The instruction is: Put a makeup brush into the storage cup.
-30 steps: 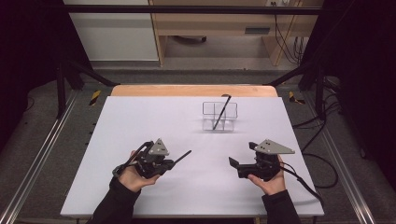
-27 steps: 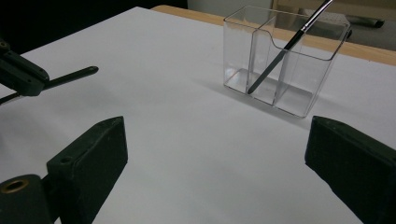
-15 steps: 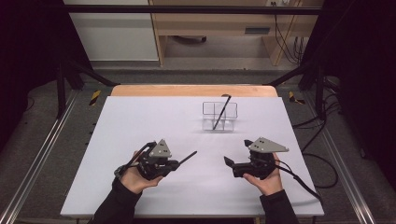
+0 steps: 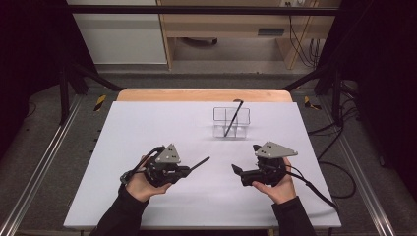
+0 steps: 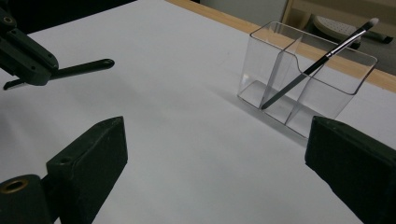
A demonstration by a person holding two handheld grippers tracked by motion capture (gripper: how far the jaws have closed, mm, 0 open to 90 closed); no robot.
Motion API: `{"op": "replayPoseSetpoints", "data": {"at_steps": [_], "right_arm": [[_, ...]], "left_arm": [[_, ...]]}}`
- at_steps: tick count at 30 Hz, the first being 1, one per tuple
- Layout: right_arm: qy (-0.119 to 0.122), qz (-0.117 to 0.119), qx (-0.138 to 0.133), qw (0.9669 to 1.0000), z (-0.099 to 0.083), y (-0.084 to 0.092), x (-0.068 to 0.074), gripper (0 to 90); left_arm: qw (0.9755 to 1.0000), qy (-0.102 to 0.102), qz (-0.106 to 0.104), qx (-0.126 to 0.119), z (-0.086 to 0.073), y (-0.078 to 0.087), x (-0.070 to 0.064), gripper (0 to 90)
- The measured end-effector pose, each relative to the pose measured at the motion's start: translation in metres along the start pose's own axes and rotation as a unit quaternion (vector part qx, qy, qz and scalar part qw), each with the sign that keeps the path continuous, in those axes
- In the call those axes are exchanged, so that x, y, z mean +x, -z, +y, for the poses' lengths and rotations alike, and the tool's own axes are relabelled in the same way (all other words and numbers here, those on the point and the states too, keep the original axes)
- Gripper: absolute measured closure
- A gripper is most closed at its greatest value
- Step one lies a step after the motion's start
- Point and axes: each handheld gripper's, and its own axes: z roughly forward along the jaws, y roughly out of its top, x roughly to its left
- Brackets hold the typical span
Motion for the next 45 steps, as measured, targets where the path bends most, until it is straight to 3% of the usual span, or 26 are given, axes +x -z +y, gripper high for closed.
{"op": "replayPoseSetpoints", "data": {"at_steps": [14, 26, 45], "right_arm": [[0.054, 0.011, 0.035, 0.9979, 0.019, -0.004, 0.013, 7.9], [0.094, 0.019, 0.069, 0.9930, 0.027, -0.007, 0.023, 8.2], [0.171, 0.040, 0.114, 0.9779, 0.040, -0.015, 0.040, 11.3]], "left_arm": [[0.9998, -0.019, -0.008, 0.004, 0.013, -0.001, 0.002, 83.4], [0.9985, -0.043, -0.022, 0.023, 0.024, -0.006, 0.001, 83.4], [0.9960, -0.064, -0.047, 0.042, 0.032, -0.013, 0.000, 83.4]]}}
